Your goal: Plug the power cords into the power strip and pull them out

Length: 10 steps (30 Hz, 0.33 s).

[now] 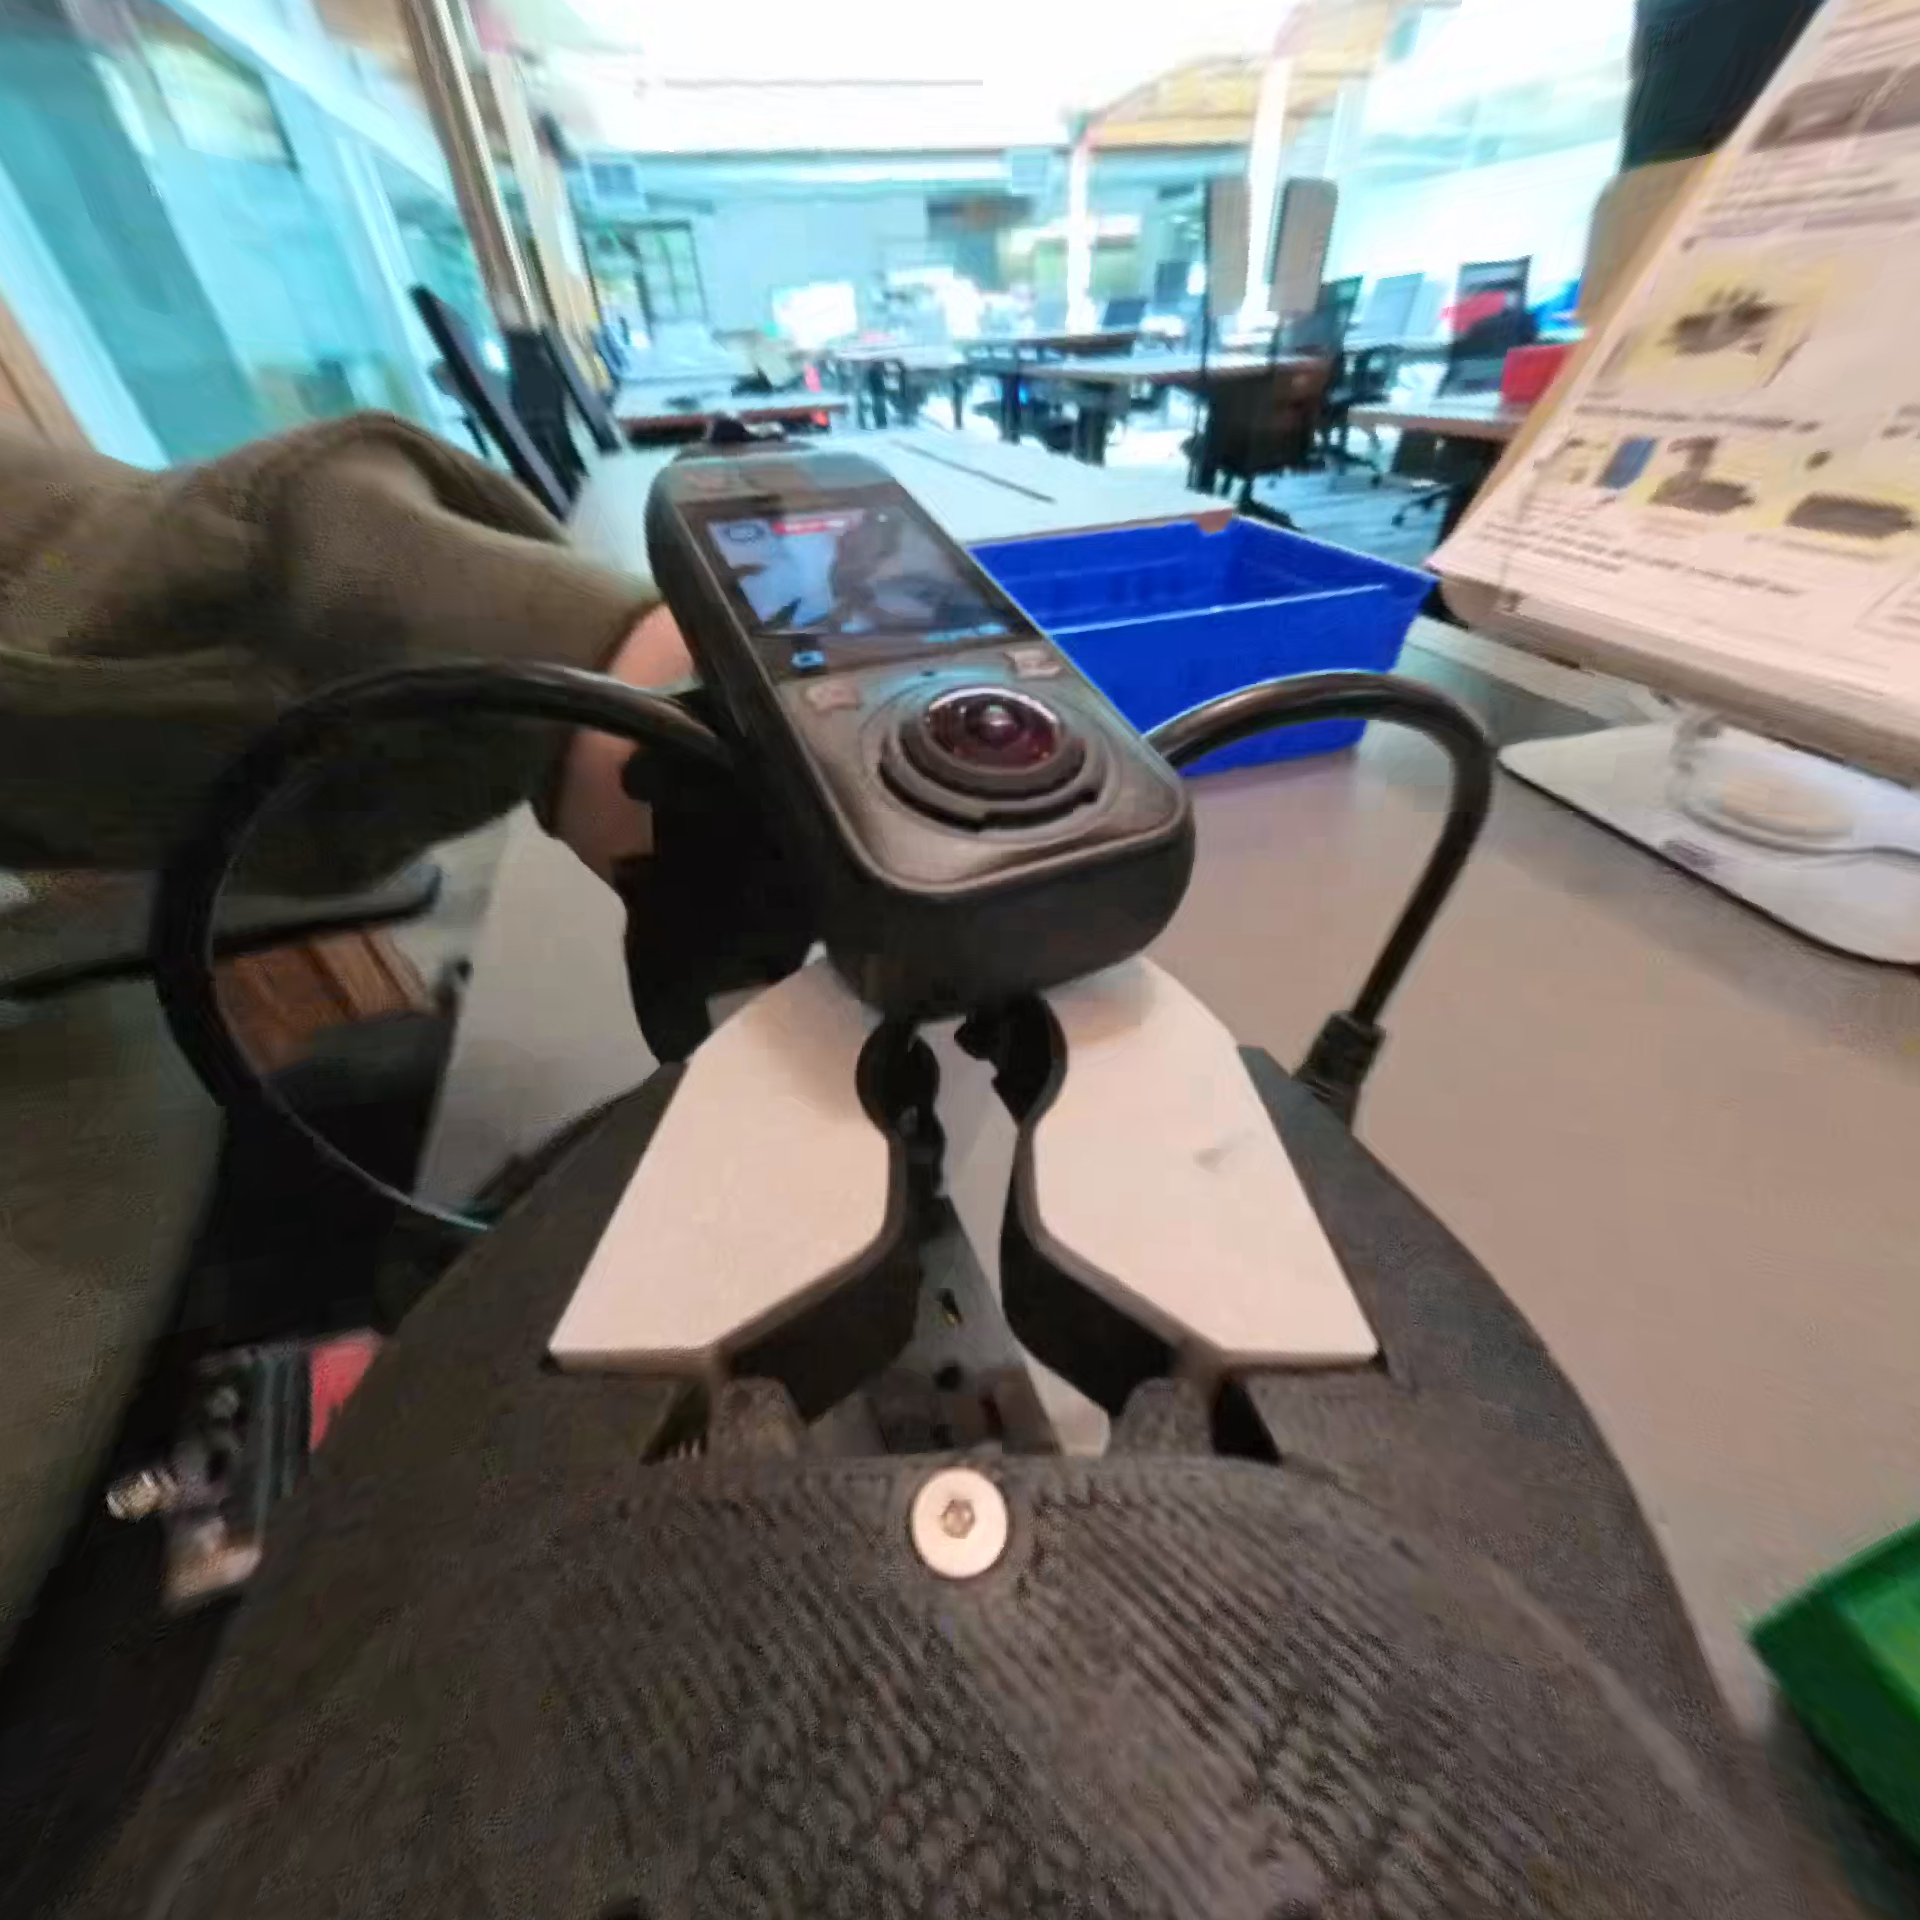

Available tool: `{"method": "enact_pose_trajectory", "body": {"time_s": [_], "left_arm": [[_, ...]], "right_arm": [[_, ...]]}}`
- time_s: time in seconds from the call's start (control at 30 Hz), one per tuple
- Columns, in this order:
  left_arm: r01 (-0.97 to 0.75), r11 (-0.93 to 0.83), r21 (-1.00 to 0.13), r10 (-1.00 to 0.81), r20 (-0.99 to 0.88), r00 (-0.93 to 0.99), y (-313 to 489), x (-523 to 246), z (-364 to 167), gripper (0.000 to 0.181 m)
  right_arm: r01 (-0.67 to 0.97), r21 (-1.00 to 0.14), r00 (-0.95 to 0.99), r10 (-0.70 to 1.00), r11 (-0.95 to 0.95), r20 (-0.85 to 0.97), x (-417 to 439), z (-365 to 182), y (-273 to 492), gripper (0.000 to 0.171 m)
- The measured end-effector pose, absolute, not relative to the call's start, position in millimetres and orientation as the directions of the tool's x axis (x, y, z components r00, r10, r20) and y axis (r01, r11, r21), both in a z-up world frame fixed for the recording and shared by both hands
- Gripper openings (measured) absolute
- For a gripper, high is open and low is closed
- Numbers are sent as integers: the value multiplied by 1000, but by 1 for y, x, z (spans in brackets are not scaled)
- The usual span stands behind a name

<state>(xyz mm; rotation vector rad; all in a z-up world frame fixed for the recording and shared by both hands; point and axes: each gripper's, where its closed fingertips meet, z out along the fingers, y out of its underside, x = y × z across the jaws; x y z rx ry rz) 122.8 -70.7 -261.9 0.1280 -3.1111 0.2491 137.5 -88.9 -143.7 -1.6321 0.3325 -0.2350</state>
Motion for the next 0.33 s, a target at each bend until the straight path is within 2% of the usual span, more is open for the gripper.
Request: {"method": "enact_pose_trajectory", "body": {"time_s": [0.03,0.1,0.33], "left_arm": [[-120,976,-179,-113,49,-992,-71,122,-264,26],[-98,976,-196,-93,34,-995,-70,122,-266,26],[-117,969,-216,-110,42,-993,-70,120,-270,24]], "right_arm": [[-50,-981,924,-382,-187,26,144,-153,-90,16],[-99,-932,944,-329,-349,23,137,-178,-85,15],[17,-909,967,-225,-417,121,95,-166,-110,15]]}}
